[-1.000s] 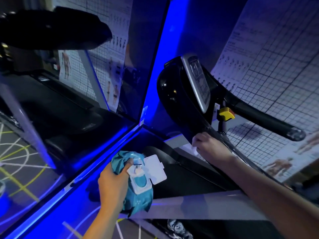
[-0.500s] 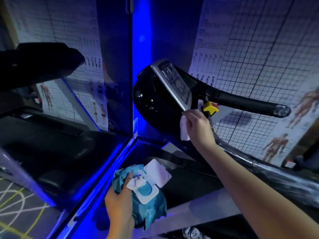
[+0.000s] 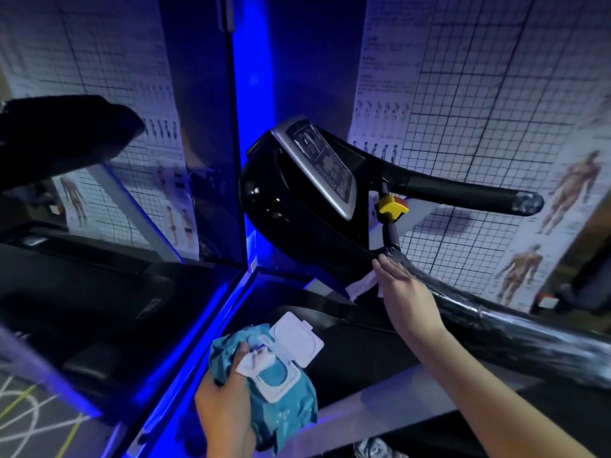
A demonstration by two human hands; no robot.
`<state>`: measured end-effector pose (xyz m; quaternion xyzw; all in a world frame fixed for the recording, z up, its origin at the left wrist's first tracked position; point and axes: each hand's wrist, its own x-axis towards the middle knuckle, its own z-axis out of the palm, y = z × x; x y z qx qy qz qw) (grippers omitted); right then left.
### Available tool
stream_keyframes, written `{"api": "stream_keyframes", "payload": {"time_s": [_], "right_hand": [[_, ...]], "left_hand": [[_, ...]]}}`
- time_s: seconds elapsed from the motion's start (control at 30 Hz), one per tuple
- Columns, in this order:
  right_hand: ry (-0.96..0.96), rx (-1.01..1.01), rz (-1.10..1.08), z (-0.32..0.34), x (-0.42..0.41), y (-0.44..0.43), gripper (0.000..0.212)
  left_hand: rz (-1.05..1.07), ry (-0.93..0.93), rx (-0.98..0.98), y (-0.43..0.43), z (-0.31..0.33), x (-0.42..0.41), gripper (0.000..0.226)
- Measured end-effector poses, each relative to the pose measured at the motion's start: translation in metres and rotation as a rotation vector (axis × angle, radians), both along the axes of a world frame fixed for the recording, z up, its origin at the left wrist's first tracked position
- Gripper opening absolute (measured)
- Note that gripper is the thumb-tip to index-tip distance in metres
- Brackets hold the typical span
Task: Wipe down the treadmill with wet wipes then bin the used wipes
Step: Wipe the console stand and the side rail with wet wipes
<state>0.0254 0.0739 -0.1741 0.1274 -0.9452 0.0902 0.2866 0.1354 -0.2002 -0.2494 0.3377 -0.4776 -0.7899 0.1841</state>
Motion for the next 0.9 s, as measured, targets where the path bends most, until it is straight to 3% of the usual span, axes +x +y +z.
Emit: {"api": "stream_keyframes", "payload": {"time_s": [0.23,0.37,0.47,0.6,0.77,0.9], "right_hand": [[0.091,-0.360,0.003,0.069,-0.010,0.006,0.026],[-0.033,-0.284,0.155,0.079,-0.042,-0.013,0.029],[-0.051,-0.233,0.234,0.052,-0.039,-0.023,0.033],[0.072,-0.226,0.112,-0.003,-0.015,0.009,0.051],[0.419,-0.240,0.006,-0.018,0.007,0.030,0.026],[0.473,-0.376,0.056,0.000,0.004,-0.017,0.021]], "left_hand": [[0.003,0.046,0.039,0.022,0.016,-0.008,0.036],[0.038,0.063,0.029,0.039,0.018,-0.011,0.027],[0.078,0.052,0.037,0.050,0.017,-0.012,0.035],[0.108,0.061,0.037,0.060,0.016,-0.008,0.028],[0.116,0.041,0.042,0.068,0.011,-0.005,0.036],[0.121,0.032,0.057,0.065,0.012,-0.003,0.031]]}}
